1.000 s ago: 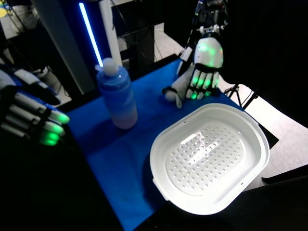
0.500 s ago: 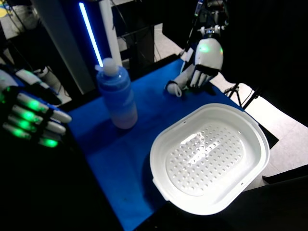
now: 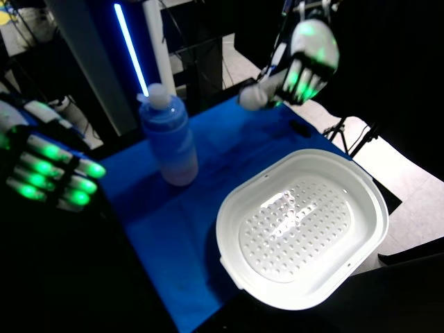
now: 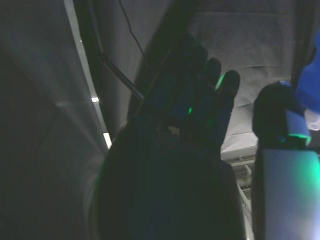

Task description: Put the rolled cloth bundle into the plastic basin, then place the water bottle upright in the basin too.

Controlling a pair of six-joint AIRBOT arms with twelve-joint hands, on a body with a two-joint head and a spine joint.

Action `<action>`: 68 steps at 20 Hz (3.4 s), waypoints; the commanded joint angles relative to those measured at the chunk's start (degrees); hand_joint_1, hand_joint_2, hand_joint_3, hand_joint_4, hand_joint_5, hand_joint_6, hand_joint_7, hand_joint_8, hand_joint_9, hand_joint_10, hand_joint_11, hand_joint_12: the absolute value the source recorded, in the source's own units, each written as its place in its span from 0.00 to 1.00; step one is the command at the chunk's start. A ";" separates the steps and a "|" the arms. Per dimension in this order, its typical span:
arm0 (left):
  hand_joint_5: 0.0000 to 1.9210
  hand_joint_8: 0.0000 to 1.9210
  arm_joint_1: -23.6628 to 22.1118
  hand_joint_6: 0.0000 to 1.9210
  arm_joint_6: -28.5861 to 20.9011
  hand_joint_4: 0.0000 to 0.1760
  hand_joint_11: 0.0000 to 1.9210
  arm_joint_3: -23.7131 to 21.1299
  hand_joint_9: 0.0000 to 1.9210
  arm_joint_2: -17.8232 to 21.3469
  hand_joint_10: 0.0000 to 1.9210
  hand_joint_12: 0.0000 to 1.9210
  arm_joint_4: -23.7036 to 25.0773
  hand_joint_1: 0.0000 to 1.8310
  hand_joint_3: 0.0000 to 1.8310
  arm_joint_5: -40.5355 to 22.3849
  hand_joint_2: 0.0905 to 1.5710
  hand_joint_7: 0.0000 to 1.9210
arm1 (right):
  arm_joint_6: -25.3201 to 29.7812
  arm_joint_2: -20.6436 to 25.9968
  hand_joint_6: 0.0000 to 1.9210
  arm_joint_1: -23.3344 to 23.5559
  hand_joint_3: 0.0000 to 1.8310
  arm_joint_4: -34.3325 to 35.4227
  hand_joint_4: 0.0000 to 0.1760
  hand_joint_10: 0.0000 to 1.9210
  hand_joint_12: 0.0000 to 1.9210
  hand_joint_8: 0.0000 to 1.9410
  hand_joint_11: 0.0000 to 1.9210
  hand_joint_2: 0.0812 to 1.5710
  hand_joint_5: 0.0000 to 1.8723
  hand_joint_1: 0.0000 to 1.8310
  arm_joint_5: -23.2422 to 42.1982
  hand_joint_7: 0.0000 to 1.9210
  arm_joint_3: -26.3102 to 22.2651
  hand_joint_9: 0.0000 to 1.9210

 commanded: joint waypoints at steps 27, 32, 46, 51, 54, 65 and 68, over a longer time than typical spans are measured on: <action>0.34 1.00 -16.01 1.00 -0.93 1.00 0.65 41.35 0.57 -35.00 1.00 1.00 -11.84 0.90 0.00 25.16 0.71 0.44 | 2.40 -1.62 0.00 0.37 0.00 -0.37 0.00 0.00 0.15 0.00 0.22 0.87 0.27 0.50 7.11 0.23 2.66 0.24; 0.33 0.92 -14.66 0.87 -0.94 0.25 0.39 42.64 0.35 -36.57 1.00 1.00 -12.64 0.61 0.00 25.79 0.70 0.33 | 2.66 -1.98 0.00 0.37 0.00 -0.42 0.00 0.00 0.15 0.00 0.23 0.87 0.27 0.52 7.11 0.23 2.96 0.25; 0.20 0.00 -16.75 0.00 -1.16 0.72 0.00 40.56 0.24 -34.86 0.02 0.50 -10.61 0.32 0.00 23.58 0.58 0.26 | 3.20 -2.55 0.00 0.37 0.00 -0.51 0.00 0.00 0.13 0.00 0.21 0.87 0.26 0.51 7.09 0.23 3.31 0.24; 0.06 0.00 -17.50 0.00 -1.16 1.00 0.00 32.48 0.07 -26.96 0.00 0.27 -8.63 0.21 0.00 17.26 0.56 0.07 | 4.26 -2.41 0.00 0.37 0.00 -0.53 0.00 0.00 0.13 0.00 0.24 0.87 0.26 0.49 7.09 0.22 3.25 0.24; 0.05 0.01 -14.63 0.00 -1.20 1.00 0.00 25.33 0.08 -19.92 0.01 0.27 -9.76 0.16 0.00 10.38 0.54 0.09 | 5.01 -2.40 0.00 0.37 0.00 -0.93 0.00 0.00 0.12 0.00 0.23 0.87 0.23 0.46 7.11 0.20 3.25 0.22; 0.03 0.00 7.64 0.00 -0.91 0.87 0.00 7.59 0.01 -6.32 0.00 0.07 -23.33 0.23 0.00 -15.75 0.51 0.02 | 9.23 -5.34 0.00 6.95 0.00 -6.12 0.94 0.00 0.04 0.00 0.08 0.62 0.09 0.47 7.03 0.05 6.28 0.06; 0.04 0.00 16.48 0.00 0.24 0.99 0.00 3.03 0.00 -4.75 0.00 0.02 -29.36 0.28 0.00 -23.80 0.49 0.00 | 9.24 -7.03 0.00 11.42 0.00 -8.31 1.00 0.00 0.03 0.00 0.07 0.58 0.07 0.47 5.88 0.06 7.09 0.07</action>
